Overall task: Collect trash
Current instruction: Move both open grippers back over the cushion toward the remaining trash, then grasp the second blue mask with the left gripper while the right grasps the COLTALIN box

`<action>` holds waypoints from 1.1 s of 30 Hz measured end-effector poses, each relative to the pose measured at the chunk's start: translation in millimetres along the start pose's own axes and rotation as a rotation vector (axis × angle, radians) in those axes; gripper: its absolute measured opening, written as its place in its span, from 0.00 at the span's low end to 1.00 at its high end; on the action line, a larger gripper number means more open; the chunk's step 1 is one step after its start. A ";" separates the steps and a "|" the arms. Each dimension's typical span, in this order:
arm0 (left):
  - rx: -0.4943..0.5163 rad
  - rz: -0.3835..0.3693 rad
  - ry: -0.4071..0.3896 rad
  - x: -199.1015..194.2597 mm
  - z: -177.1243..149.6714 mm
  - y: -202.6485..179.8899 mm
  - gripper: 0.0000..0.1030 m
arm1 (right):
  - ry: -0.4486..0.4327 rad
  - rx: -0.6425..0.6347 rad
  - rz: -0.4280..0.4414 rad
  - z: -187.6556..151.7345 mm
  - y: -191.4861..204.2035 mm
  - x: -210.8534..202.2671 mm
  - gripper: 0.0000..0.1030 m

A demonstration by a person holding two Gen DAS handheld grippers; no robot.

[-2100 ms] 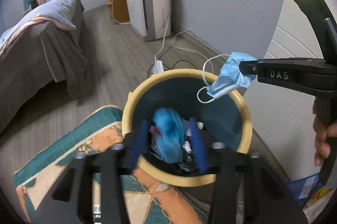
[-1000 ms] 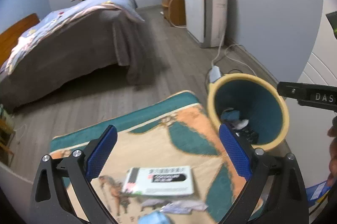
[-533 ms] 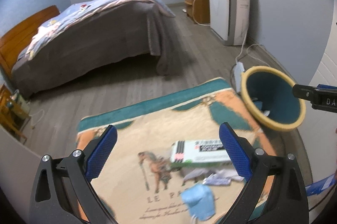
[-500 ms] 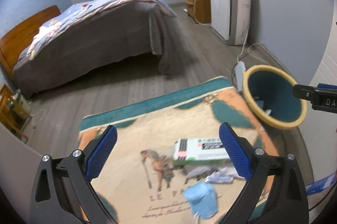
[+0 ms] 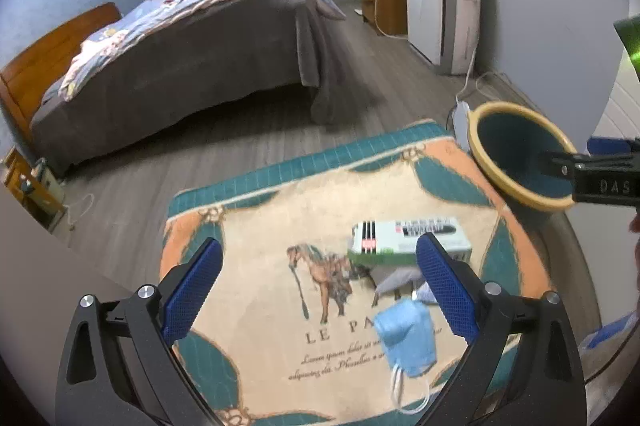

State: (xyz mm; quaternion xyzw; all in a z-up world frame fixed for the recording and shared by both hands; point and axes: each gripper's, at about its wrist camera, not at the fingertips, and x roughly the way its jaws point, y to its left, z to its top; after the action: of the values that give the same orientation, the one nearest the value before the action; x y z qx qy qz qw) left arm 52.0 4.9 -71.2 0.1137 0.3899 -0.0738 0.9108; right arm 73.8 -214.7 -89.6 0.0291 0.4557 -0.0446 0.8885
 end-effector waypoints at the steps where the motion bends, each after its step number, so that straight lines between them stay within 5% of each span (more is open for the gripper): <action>1: -0.001 -0.017 0.010 1.6 -3.7 -0.6 0.94 | 0.004 -0.007 -0.001 -1.4 1.2 1.7 0.94; 13: -0.029 -0.089 0.179 46.3 -65.6 -38.7 0.94 | 0.047 -0.036 0.001 -3.4 13.3 19.3 0.94; 24: 0.094 -0.129 0.287 84.4 -86.2 -65.4 0.93 | 0.065 -0.042 -0.001 -1.7 14.8 28.9 0.94; 27: 0.120 -0.111 0.318 92.5 -88.7 -64.5 0.89 | 0.083 -0.041 -0.005 -2.0 16.0 34.9 0.94; 29: 0.133 -0.103 0.344 98.1 -90.3 -62.1 0.72 | 0.101 -0.048 -0.006 -3.1 19.3 40.3 0.94; 33: 0.089 -0.102 0.355 102.5 -87.7 -46.0 0.57 | 0.121 -0.092 -0.009 -6.3 30.6 50.0 0.94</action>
State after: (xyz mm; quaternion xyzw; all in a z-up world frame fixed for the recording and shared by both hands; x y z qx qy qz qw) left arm 51.2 -21.0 -211.4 0.1451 0.5461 -0.1160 0.8169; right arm 100.9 -186.4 -133.6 -0.0111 0.5104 -0.0256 0.8595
